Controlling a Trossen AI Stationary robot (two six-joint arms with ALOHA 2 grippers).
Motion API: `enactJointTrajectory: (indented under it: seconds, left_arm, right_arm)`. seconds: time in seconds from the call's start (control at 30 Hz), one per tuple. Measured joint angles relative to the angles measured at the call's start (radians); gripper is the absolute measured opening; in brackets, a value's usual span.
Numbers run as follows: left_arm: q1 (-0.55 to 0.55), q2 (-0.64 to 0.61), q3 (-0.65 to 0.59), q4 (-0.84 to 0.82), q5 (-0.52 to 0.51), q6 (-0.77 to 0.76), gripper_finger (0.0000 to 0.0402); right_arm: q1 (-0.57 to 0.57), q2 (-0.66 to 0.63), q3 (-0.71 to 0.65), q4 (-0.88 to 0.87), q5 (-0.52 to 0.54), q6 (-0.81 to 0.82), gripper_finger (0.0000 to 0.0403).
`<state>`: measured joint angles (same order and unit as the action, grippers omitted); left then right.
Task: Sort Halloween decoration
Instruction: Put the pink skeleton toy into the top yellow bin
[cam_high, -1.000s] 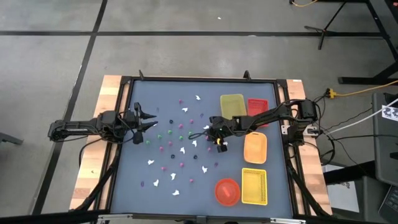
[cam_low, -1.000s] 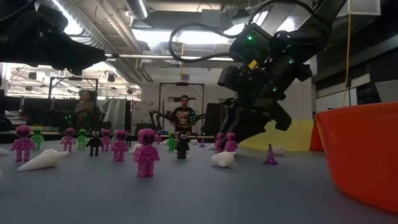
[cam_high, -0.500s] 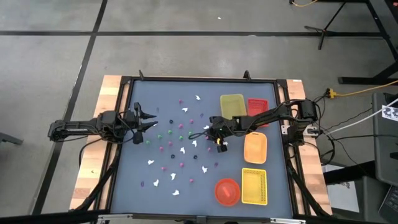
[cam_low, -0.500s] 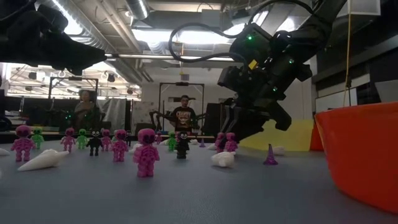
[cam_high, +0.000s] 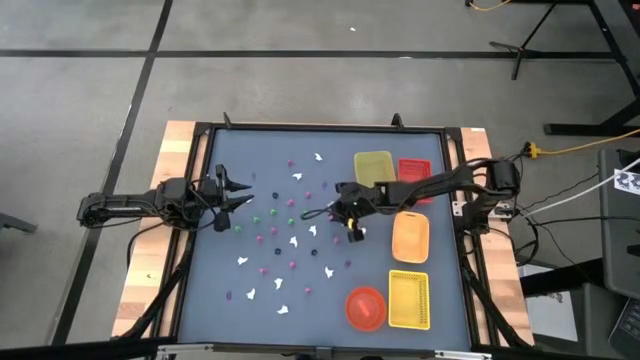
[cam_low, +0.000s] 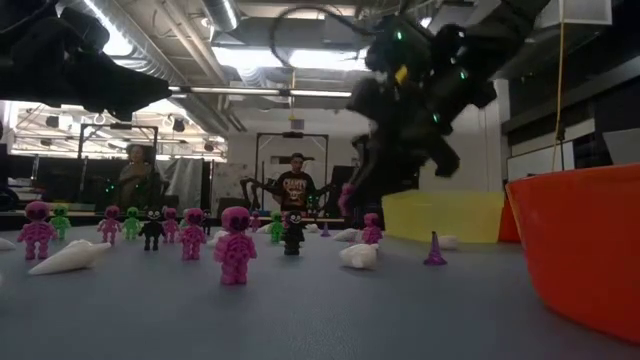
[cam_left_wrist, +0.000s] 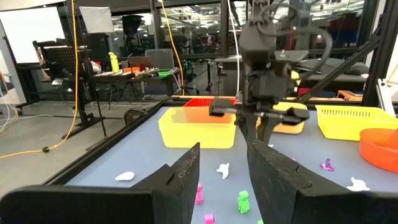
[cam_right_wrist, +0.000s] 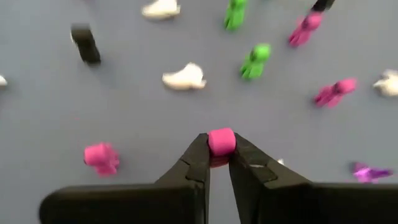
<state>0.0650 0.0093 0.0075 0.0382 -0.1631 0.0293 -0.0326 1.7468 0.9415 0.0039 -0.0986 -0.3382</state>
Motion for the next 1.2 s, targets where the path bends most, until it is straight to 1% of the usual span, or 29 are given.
enactJointTrajectory:
  seconds: [0.17,0.33,0.43,0.5,0.6,0.77,0.87,1.1,1.2]
  left_arm:
    - [0.000,0.000,0.000,0.000,0.000,0.000,0.0119]
    - [0.000,0.000,0.000,0.001,-0.009,0.000,0.0119]
    - [0.000,0.000,0.000,0.001,-0.010,0.000,0.0119]
    - [0.000,0.000,0.000,0.001,-0.010,0.000,0.0119]
    - [0.000,0.000,0.000,0.001,-0.010,0.000,0.0119]
    - [0.000,0.000,0.000,0.001,-0.009,0.000,0.0119]
    - [0.000,0.000,0.000,0.001,-0.009,0.000,0.0119]
    - [0.000,0.000,0.000,0.001,-0.009,0.000,0.0119]
    - [0.000,0.000,0.000,0.001,-0.008,0.000,0.0119]
  right_arm:
    - [0.000,-0.019,0.127,-0.198,0.000,0.000,0.0041]
    - [0.000,-0.019,0.290,-0.494,0.003,-0.008,0.0041]
    - [0.000,-0.019,0.377,-0.669,0.043,-0.010,0.0041]
    - [0.000,-0.019,0.432,-0.778,0.089,-0.011,0.0041]
    - [0.000,-0.020,0.478,-0.907,0.195,-0.011,0.0041]
    - [-0.001,-0.019,0.499,-1.093,0.380,-0.011,0.0041]
    - [-0.010,-0.018,0.498,-1.165,0.428,-0.010,0.0041]
    - [-0.055,-0.014,0.498,-1.195,0.416,-0.008,0.0043]
    - [-0.073,-0.014,0.498,-1.195,0.420,-0.008,0.0052]
